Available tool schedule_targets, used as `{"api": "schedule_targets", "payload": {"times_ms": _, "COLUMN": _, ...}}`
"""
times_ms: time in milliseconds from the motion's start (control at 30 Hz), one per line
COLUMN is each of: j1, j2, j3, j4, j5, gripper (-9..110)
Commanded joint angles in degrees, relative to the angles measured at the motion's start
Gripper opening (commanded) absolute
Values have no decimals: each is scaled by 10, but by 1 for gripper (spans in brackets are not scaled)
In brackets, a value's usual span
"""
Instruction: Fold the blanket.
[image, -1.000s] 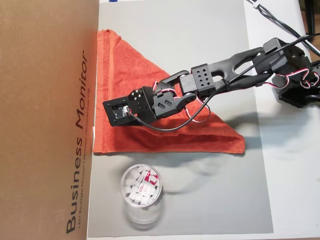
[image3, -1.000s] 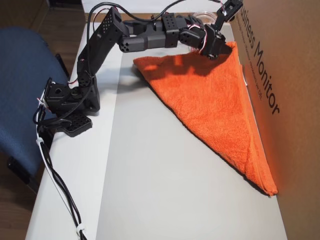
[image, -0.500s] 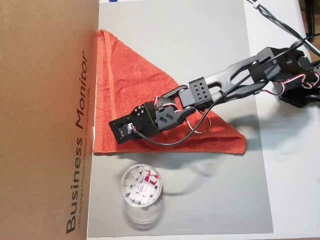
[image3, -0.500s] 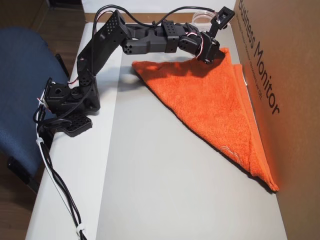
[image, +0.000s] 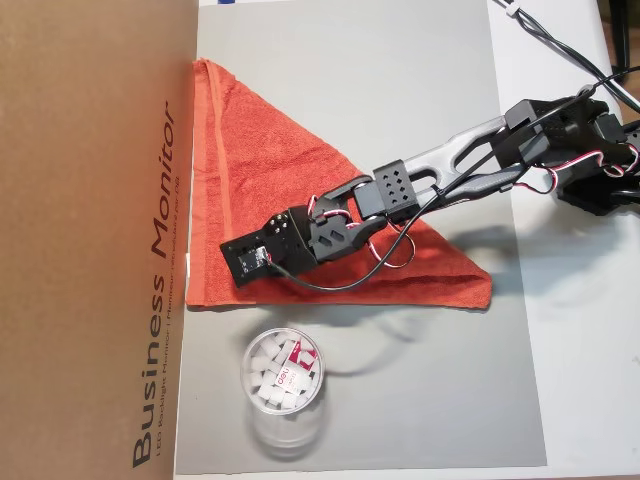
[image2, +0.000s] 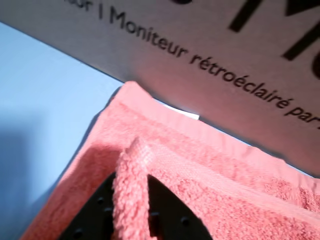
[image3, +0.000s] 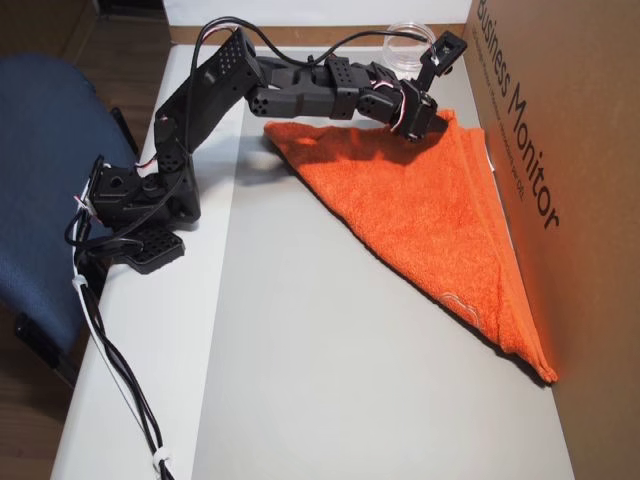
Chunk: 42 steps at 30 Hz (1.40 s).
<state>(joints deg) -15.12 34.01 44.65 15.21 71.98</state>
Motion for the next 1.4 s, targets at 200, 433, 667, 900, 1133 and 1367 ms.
{"api": "schedule_targets", "payload": {"times_ms": 200, "j1": 15, "j2": -16, "j3": -33, "j4": -66, "j5": -5, "gripper": 0}}
{"api": "schedule_targets", "payload": {"times_ms": 433, "j1": 9, "j2": -24, "j3": -33, "j4": -66, "j5": 1, "gripper": 0}}
{"api": "schedule_targets", "payload": {"times_ms": 667, "j1": 4, "j2": -66, "j3": -86, "j4": -57, "j5": 5, "gripper": 6}}
{"api": "schedule_targets", "payload": {"times_ms": 900, "j1": 4, "j2": -77, "j3": -94, "j4": -56, "j5": 6, "gripper": 11}}
{"api": "schedule_targets", "payload": {"times_ms": 1133, "j1": -14, "j2": -72, "j3": -91, "j4": -55, "j5": 69, "gripper": 11}}
{"api": "schedule_targets", "payload": {"times_ms": 1367, "j1": -40, "j2": -69, "j3": -94, "j4": -55, "j5": 140, "gripper": 11}}
